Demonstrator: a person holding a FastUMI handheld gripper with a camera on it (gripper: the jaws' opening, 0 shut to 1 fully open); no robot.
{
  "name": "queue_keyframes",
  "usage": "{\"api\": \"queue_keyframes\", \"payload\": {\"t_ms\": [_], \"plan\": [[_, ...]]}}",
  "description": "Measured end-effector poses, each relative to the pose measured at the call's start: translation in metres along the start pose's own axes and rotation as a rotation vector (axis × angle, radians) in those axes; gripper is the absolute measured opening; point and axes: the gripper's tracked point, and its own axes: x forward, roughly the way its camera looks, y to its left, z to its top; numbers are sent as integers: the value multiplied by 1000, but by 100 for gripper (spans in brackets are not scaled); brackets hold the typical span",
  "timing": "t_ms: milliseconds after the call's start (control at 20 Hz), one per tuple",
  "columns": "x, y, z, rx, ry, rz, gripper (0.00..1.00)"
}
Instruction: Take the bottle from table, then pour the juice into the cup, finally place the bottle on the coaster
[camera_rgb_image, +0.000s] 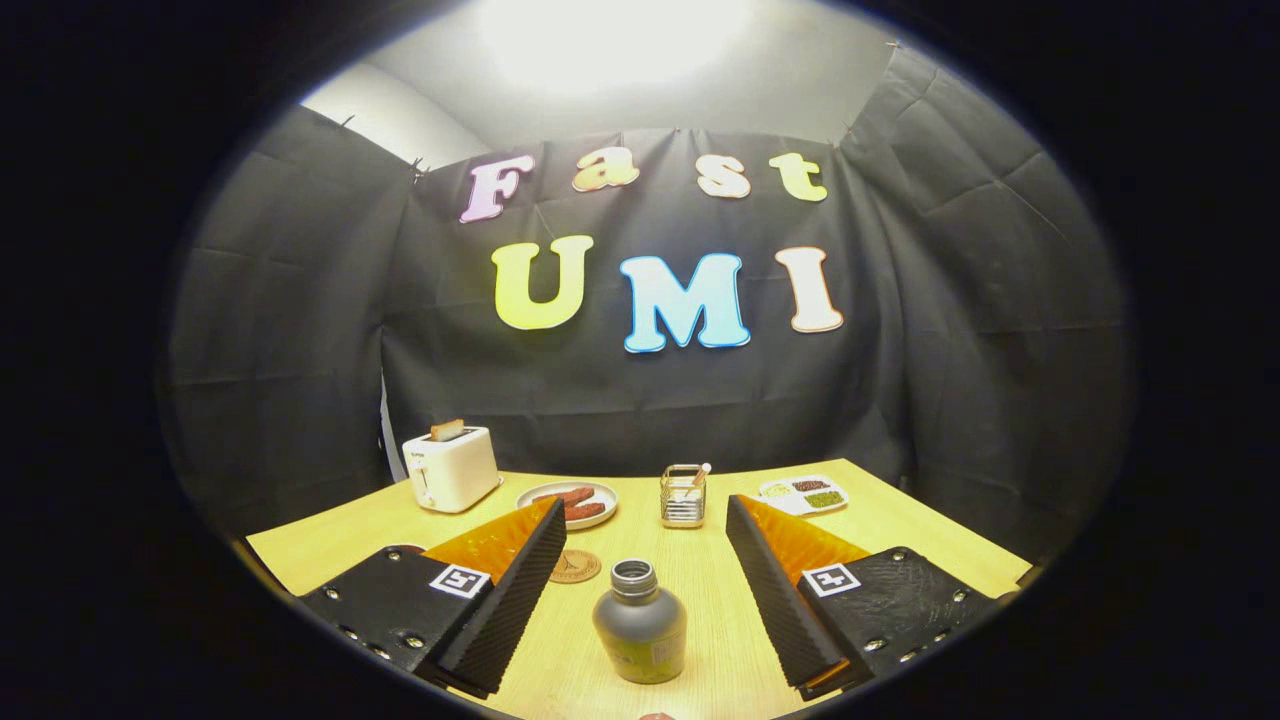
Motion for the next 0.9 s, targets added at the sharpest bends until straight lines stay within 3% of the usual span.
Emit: {"api": "queue_keyframes", "payload": {"t_ms": [900], "plan": [[20, -1, -102, -34, 184, 3, 98]]}}
